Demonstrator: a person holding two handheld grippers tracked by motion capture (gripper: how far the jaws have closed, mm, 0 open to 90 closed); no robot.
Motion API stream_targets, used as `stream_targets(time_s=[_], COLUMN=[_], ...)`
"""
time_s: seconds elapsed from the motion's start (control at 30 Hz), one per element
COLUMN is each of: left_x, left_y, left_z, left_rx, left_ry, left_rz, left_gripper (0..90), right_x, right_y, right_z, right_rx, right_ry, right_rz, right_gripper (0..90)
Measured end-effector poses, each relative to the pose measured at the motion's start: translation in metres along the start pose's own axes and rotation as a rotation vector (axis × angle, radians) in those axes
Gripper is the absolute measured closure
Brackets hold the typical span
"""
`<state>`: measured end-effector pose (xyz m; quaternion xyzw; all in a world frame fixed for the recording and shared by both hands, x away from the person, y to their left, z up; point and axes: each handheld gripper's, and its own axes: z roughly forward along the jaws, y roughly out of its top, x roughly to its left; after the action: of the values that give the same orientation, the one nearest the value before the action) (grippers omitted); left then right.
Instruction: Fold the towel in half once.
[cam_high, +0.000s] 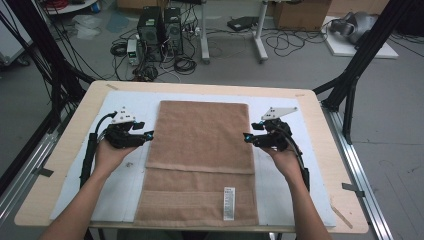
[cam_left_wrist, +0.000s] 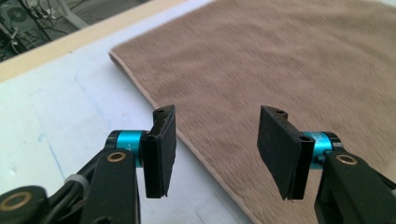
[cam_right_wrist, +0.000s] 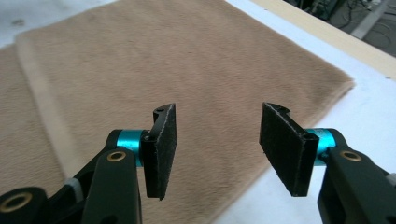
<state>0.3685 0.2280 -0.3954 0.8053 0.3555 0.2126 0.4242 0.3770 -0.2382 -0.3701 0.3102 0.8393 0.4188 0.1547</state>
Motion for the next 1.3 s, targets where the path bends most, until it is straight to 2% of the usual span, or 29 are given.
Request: stream_targets(time_s=[0.13, 0.2, 0.4, 0.5, 0.67, 0.77, 0.9, 1.07, 1.23, 1.3], left_x=[-0.008, -0.013, -0.023, -0.029, -0.034, -0.036, -0.037, -0.038, -0.041, -0.041], left_y=[-0.01, -0.014, -0.021, -0.027, -0.039, -0.043, -0.045, -0.045, -0.043, -0.043], left_z=[-0.003, -0.005, -0.009, -0.008, -0.002, 0.005, 0.011, 0.013, 0.013, 0.013], left_rx=[0.013, 0.0, 0.005, 0.014, 0.037, 0.1, 0.117, 0.124, 0.13, 0.129], left_ry=[-0.026, -0.032, -0.059, -0.074, -0.098, -0.115, -0.124, -0.127, -0.121, -0.125], left_rz=[0.001, 0.013, 0.024, 0.041, 0.051, 0.063, 0.078, 0.08, 0.113, 0.111], left_gripper=[44.0, 43.1, 39.3, 39.6, 49.1, 53.6, 58.2, 66.4, 76.0, 78.5], right_x=[0.009, 0.012, 0.019, 0.024, 0.028, 0.029, 0.03, 0.029, 0.03, 0.03], right_y=[-0.01, -0.016, -0.031, -0.037, -0.049, -0.055, -0.063, -0.064, -0.063, -0.062], right_z=[0.0, 0.001, 0.002, 0.004, 0.011, 0.018, 0.028, 0.03, 0.03, 0.03], right_rx=[-0.008, 0.004, 0.008, 0.022, 0.067, 0.105, 0.157, 0.154, 0.158, 0.159], right_ry=[0.019, 0.027, 0.041, 0.047, 0.053, 0.062, 0.073, 0.067, 0.074, 0.078], right_rz=[0.004, 0.008, 0.029, 0.015, 0.022, 0.018, 0.013, 0.008, -0.006, -0.003], right_gripper=[42.3, 41.9, 40.3, 40.4, 45.0, 49.0, 53.1, 61.6, 73.9, 78.5])
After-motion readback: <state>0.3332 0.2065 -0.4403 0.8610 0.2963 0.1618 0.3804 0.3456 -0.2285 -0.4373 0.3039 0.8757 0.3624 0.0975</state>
